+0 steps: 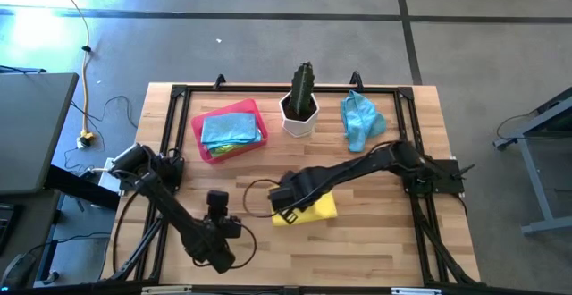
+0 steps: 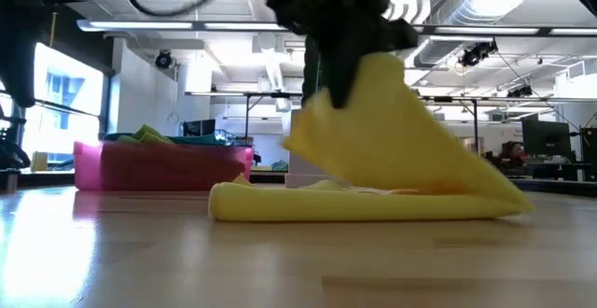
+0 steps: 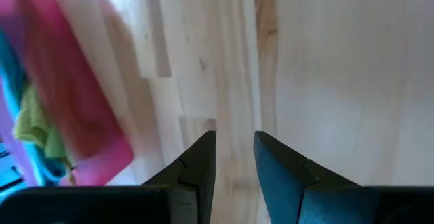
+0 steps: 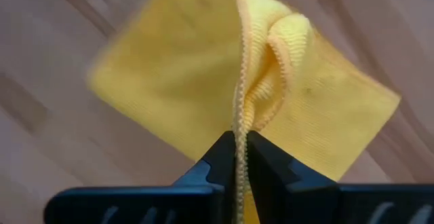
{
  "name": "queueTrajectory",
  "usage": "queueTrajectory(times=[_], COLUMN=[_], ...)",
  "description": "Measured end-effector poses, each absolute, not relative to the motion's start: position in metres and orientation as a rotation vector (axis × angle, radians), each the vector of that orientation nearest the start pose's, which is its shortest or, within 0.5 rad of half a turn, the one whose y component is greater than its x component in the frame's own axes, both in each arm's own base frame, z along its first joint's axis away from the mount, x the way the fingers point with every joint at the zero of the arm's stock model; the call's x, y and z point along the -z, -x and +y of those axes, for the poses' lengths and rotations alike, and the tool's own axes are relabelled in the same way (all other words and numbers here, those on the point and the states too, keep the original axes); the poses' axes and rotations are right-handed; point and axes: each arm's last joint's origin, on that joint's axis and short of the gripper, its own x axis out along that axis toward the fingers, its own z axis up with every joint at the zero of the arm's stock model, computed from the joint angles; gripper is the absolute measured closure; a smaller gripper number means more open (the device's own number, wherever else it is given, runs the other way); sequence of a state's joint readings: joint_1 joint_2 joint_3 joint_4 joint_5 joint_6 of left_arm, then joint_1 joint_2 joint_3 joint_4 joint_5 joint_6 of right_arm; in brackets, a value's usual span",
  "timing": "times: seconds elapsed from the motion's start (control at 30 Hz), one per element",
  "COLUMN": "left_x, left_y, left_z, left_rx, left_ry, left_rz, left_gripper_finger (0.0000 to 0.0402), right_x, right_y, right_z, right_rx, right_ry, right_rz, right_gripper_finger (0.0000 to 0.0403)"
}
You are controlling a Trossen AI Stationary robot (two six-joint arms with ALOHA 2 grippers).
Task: Fold microfiber towels
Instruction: Fold the yellow microfiber cloth
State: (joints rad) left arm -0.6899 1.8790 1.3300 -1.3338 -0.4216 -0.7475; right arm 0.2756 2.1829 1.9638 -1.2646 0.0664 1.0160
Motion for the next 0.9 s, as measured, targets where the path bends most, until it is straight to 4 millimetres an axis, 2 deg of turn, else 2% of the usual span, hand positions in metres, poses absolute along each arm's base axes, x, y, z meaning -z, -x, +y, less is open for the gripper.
queueTrajectory(times=[0.1, 0.17, 0.37, 0.5, 0.63, 0.77, 0.9], left_x=[-0.189, -0.189, -0.190, -0.190, -0.190, -0.190, -0.190], left_y=[-0.243, -0.241, -0.234, -0.231, -0.230, -0.232, -0.234], left_z=[-0.193, -0.196, -0.204, -0.208, -0.208, -0.208, -0.208], left_rx=[-0.413, -0.414, -0.421, -0.420, -0.424, -0.429, -0.425], left_ry=[-0.422, -0.421, -0.415, -0.413, -0.407, -0.406, -0.436], left_rz=[1.477, 1.467, 1.438, 1.430, 1.427, 1.410, 1.353], left_gripper_finger=[0.0310, 0.0310, 0.0310, 0.0310, 0.0310, 0.0310, 0.0310], right_x=[-0.239, -0.239, -0.215, -0.204, -0.207, -0.216, -0.231], right_y=[-0.429, -0.436, -0.449, -0.460, -0.468, -0.462, -0.442], right_z=[0.118, 0.118, 0.121, 0.128, 0.142, 0.147, 0.150], right_rx=[0.573, 0.590, 0.553, 0.417, 0.220, 0.131, 0.093], right_ry=[-0.557, -0.538, -0.459, -0.433, -0.372, -0.284, -0.175], right_rz=[1.296, 1.257, 1.265, 1.258, 1.203, 1.212, 1.304], right_gripper_finger=[0.0371, 0.0370, 0.0367, 0.0335, 0.0287, 0.0253, 0.0243])
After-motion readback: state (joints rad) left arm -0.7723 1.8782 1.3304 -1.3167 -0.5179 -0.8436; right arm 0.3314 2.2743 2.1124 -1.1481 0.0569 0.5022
